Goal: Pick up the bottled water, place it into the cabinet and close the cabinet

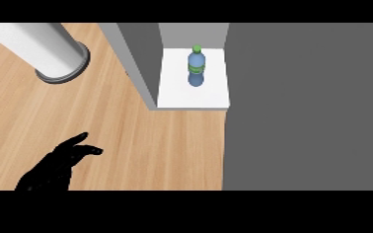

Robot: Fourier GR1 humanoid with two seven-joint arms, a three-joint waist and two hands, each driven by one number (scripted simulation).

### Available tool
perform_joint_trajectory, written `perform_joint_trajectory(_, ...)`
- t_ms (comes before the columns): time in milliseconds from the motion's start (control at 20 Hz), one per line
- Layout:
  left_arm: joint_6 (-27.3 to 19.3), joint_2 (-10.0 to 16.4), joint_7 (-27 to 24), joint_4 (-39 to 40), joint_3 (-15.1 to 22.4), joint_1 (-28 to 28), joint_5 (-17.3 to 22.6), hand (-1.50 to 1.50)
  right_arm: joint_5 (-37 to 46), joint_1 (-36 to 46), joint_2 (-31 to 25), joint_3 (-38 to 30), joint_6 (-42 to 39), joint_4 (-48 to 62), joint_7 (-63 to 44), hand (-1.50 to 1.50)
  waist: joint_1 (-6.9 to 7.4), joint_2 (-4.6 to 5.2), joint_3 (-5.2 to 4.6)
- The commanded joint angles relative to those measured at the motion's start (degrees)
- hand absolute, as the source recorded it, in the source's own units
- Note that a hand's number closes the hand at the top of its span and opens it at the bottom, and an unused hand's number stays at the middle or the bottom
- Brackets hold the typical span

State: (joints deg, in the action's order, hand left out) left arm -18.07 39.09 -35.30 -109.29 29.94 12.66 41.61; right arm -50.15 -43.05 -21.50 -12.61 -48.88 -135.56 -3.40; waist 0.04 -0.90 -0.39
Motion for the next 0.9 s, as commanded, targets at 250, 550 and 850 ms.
perform_joint_trajectory(250,3.25,6.69,-0.41,-4.76,-8.01,6.35,5.04,-1.50,7.58,1.63,-1.69,5.43,1.91,-18.06,-6.15,1.50,1.11,-0.45,-0.36)
perform_joint_trajectory(550,7.11,10.00,-0.66,-4.88,-11.57,9.96,7.91,-1.50,8.74,8.11,-3.30,9.88,2.47,-16.89,-8.66,1.50,2.03,-0.73,-0.68)
perform_joint_trajectory(850,9.62,11.54,-1.51,-4.84,-13.94,12.81,9.57,-1.50,9.40,15.14,-5.51,14.50,3.81,-15.48,-12.43,1.50,2.44,-1.23,-1.05)
